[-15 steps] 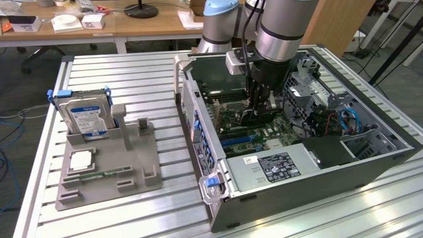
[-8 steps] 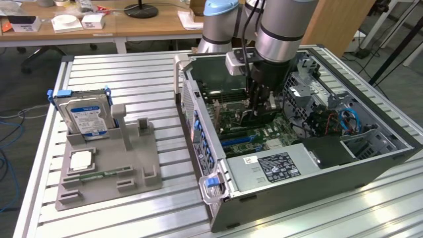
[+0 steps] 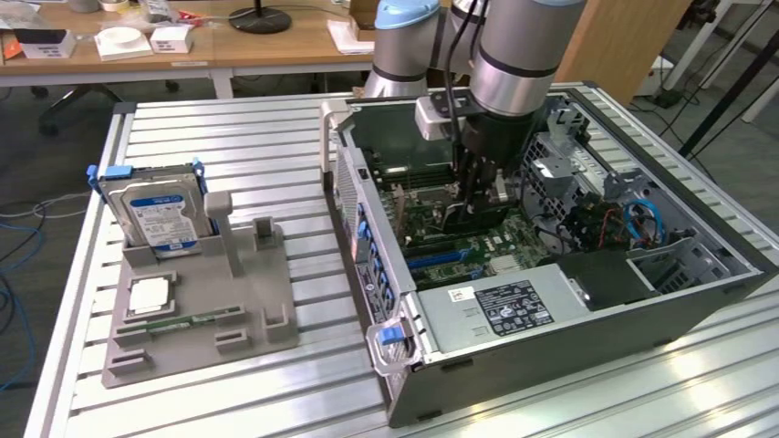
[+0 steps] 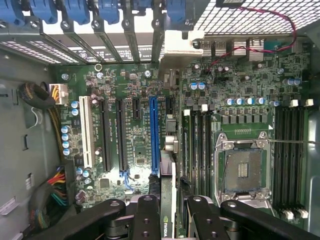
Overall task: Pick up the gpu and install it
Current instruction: 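Insert the gpu into the slot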
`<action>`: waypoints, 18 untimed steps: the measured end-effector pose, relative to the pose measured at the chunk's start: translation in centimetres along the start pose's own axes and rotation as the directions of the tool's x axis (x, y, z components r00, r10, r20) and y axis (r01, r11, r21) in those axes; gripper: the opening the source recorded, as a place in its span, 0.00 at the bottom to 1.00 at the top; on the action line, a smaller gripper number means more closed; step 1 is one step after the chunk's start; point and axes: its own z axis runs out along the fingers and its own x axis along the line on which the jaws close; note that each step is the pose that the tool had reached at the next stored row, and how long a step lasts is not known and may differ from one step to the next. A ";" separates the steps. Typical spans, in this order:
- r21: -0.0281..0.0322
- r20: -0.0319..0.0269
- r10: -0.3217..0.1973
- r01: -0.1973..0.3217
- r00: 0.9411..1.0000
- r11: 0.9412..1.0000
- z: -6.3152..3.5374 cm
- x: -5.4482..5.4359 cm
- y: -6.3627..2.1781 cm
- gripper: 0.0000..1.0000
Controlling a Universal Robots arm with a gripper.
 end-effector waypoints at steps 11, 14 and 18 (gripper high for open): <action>0.000 0.000 0.000 0.000 1.000 1.000 0.23 0.0 0.01 0.26; 0.000 0.000 0.000 0.000 1.000 1.000 0.33 0.0 0.02 0.26; 0.000 0.000 0.000 0.000 1.000 1.000 0.62 0.1 0.04 0.26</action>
